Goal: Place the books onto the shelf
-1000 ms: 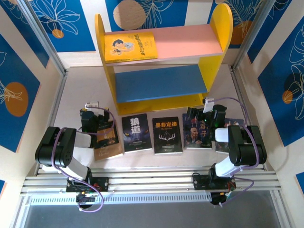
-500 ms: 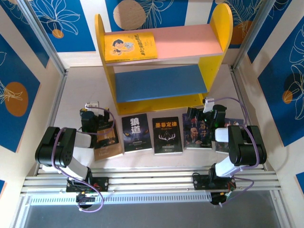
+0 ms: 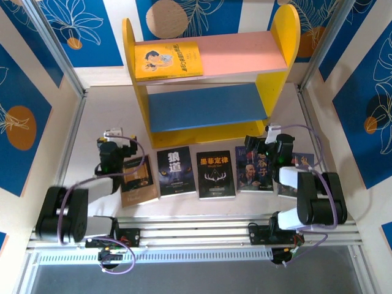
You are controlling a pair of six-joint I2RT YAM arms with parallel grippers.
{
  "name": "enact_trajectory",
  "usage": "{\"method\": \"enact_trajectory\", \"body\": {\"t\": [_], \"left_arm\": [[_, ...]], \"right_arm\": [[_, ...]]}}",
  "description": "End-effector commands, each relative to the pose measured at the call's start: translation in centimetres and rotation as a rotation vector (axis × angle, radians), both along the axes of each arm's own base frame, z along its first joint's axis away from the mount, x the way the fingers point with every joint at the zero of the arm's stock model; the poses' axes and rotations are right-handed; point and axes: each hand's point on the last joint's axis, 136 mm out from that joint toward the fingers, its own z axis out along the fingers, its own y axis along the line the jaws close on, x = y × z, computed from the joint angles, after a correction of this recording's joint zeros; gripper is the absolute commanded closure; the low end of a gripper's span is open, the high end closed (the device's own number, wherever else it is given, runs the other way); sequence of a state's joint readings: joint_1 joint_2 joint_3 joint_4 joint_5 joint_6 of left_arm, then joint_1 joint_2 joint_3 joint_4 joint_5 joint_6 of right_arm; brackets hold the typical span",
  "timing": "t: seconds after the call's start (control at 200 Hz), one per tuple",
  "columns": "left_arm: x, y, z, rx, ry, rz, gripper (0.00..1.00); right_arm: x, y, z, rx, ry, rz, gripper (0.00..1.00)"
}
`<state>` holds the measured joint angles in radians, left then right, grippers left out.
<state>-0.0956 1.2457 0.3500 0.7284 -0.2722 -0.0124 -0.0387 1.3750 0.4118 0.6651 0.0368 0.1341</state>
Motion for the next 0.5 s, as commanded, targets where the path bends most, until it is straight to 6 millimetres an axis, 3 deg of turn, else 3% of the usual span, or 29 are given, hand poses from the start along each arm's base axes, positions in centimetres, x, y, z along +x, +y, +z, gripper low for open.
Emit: {"method": "enact_trajectory", "body": {"t": [0.0, 0.12, 0.245, 0.335, 0.495], "left_arm": [[-2.1, 2.1, 3.8, -0.069, -0.034, 0.143, 0.00], [-4.8, 2.8, 6.9, -0.179, -0.033, 0.210, 0.00], [-7.3, 2.6, 9.4, -0.238, -0.049, 0.220, 0.00], [-9.0, 2.5, 9.8, -0.317, -0.030, 0.235, 0.00], [-10.2, 0.2, 10.1, -0.444, 0.064, 0.141, 0.00]], "right_arm": [[-0.3, -1.2, 3.9, -0.011, -0.027, -0.086, 0.01], [-1.9, -0.7, 7.6, 0.005, -0.023, -0.105, 0.01], [-4.2, -0.1, 9.7, 0.037, 0.038, -0.137, 0.00], [-6.1, 1.3, 10.8, 0.033, 0.021, -0.121, 0.00], [-9.5, 3.7, 12.4, 0.110, 0.038, -0.052, 0.00]]}}
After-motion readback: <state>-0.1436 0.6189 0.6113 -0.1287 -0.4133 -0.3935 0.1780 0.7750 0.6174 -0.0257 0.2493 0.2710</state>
